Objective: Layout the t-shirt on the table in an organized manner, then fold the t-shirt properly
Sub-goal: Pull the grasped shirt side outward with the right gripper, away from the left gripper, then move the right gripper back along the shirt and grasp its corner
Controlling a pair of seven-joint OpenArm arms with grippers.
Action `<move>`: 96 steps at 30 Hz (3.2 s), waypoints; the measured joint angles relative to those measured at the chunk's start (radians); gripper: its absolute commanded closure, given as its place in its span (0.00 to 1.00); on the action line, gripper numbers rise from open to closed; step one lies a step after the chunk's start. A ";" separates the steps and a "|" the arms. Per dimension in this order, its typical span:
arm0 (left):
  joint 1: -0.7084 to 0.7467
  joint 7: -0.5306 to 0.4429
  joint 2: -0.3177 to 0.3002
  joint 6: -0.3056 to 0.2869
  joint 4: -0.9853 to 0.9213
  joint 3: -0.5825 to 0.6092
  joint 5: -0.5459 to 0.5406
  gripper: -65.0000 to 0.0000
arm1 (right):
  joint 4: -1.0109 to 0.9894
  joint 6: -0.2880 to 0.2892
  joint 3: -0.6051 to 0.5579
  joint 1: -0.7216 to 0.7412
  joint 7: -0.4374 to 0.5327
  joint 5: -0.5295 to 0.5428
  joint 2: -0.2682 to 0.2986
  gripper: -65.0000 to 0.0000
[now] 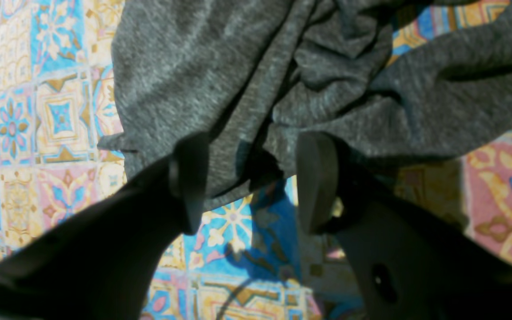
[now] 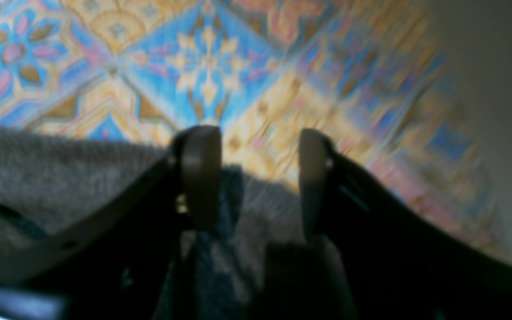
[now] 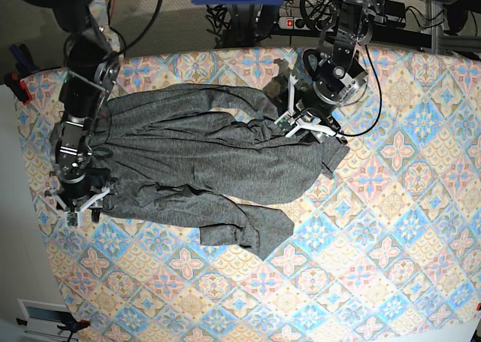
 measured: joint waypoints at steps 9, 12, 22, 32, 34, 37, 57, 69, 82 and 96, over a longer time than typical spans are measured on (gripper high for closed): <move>0.002 0.003 0.024 0.000 0.000 0.006 0.002 0.52 | 0.300 0.068 0.003 -0.167 -0.189 -0.003 -0.004 0.59; 0.001 0.003 0.027 0.000 -0.001 0.006 0.002 0.52 | 0.310 0.153 0.000 -0.132 -0.174 0.014 -0.003 0.59; 0.002 0.003 0.029 0.000 -0.001 0.006 0.002 0.52 | 0.115 0.163 0.002 -0.143 -0.149 0.022 -0.006 0.59; 0.000 0.003 0.029 0.000 -0.001 0.006 0.002 0.52 | 0.097 0.163 0.001 -0.143 -0.130 0.036 -0.005 0.59; -0.001 0.003 0.037 0.000 -0.001 0.005 0.002 0.52 | 0.097 0.163 0.001 -0.143 -0.130 0.036 -0.005 0.59; 0.000 0.003 0.044 0.000 -0.001 0.006 0.002 0.52 | 0.091 0.164 0.001 -0.143 -0.129 0.036 -0.005 0.66; -0.003 0.003 0.045 0.000 -0.001 0.003 0.002 0.52 | -0.149 0.113 -0.109 0.045 -0.094 0.012 0.034 1.00; 0.000 0.004 0.045 0.000 -0.001 0.001 0.002 0.52 | -0.161 -0.148 -0.037 0.112 -0.079 0.007 0.043 1.00; 0.000 0.003 0.042 0.000 -0.001 0.005 0.002 0.52 | -0.150 -0.152 -0.020 0.131 -0.134 0.006 0.046 0.64; -0.005 0.000 0.040 0.001 -0.001 0.006 0.002 0.52 | 0.311 -0.148 0.143 -0.043 -0.135 0.016 0.069 0.37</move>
